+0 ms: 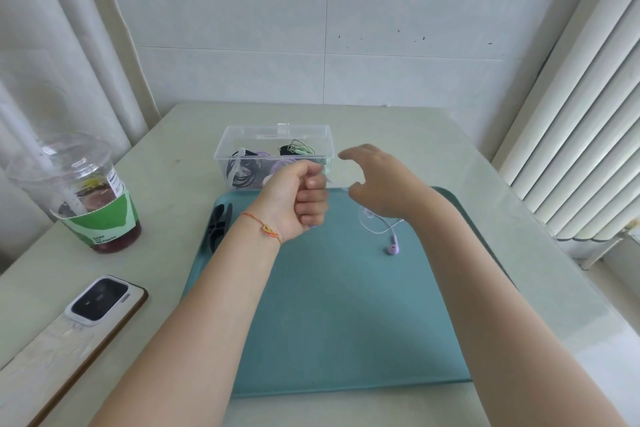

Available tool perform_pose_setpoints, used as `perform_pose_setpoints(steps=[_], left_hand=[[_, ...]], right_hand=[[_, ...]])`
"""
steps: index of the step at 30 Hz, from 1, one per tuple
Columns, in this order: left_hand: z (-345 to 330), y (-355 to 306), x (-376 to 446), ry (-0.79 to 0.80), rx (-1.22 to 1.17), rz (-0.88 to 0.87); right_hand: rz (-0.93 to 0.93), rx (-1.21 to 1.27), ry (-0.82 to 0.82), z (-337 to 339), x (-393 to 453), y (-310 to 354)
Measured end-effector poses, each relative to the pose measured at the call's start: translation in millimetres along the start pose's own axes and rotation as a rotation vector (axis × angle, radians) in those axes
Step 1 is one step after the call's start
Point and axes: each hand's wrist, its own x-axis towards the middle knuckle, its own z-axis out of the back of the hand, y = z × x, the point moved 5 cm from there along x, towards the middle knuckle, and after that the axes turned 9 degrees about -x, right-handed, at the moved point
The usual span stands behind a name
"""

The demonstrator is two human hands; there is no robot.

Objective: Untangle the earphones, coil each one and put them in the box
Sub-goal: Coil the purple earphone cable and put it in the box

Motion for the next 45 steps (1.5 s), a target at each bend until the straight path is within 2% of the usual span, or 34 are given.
perform_pose_setpoints(steps=[2, 4, 7, 9, 11, 12, 14, 17, 19, 20, 23, 27, 30, 32, 36, 40, 43, 45], left_hand=[[-9, 0, -4, 0.117, 0.020, 0.019], [-17, -4, -8, 0.241, -0.039, -0.010], [-19, -16, -13, 0.383, -0.329, -0.105], [-13, -28, -13, 0.361, -0.552, -0.233], [-5, -36, -12, 0.266, -0.649, -0.376], [-1, -39, -12, 0.220, -0.621, -0.436], [5, -41, -10, 0.121, -0.403, -0.518], [13, -36, -2, -0.084, 0.148, -0.584], [11, -29, 0, -0.161, 0.476, -0.550], [8, -23, 1, -0.143, 0.594, -0.498], [-1, -9, -1, -0.080, 0.771, -0.296], [-2, -10, -5, -0.130, 0.731, -0.194], [0, -10, -6, -0.137, 0.745, -0.189], [1, -7, -5, -0.081, 0.664, -0.159], [-5, 0, -7, 0.158, 0.487, -0.050], [-4, 10, -8, 0.218, 0.560, 0.065], [-7, 14, -10, 0.258, 0.577, 0.112], [-11, 15, -12, 0.318, 0.533, 0.119]], right_hand=[[0.055, 0.243, -0.023, 1, 0, 9], [0.055, 0.462, 0.036, -3, -2, 15], [-0.003, 0.581, 0.044, -8, -2, 16], [-0.062, 0.565, 0.122, -17, -3, 16], [-0.057, 0.462, 0.269, -26, -7, 20], [-0.046, 0.409, 0.330, -30, -9, 21], [-0.061, 0.378, 0.371, -30, -11, 19], [-0.096, 0.416, 0.324, -19, -11, 13], [-0.100, 0.444, 0.258, -9, -10, 9], [-0.106, 0.460, 0.208, -4, -9, 7], [-0.166, 0.515, 0.032, 9, -6, -7], [-0.211, 0.502, -0.175, 22, -6, -24], [-0.245, 0.441, -0.198, 21, -3, -31], [-0.260, 0.350, -0.142, 14, -1, -32], [-0.261, 0.312, -0.083, 8, -1, -31], [-0.228, 0.493, -0.212, 17, -3, -27], [-0.158, 0.453, -0.383, 26, -2, -24], [-0.145, 0.491, -0.433, 28, -2, -24]])
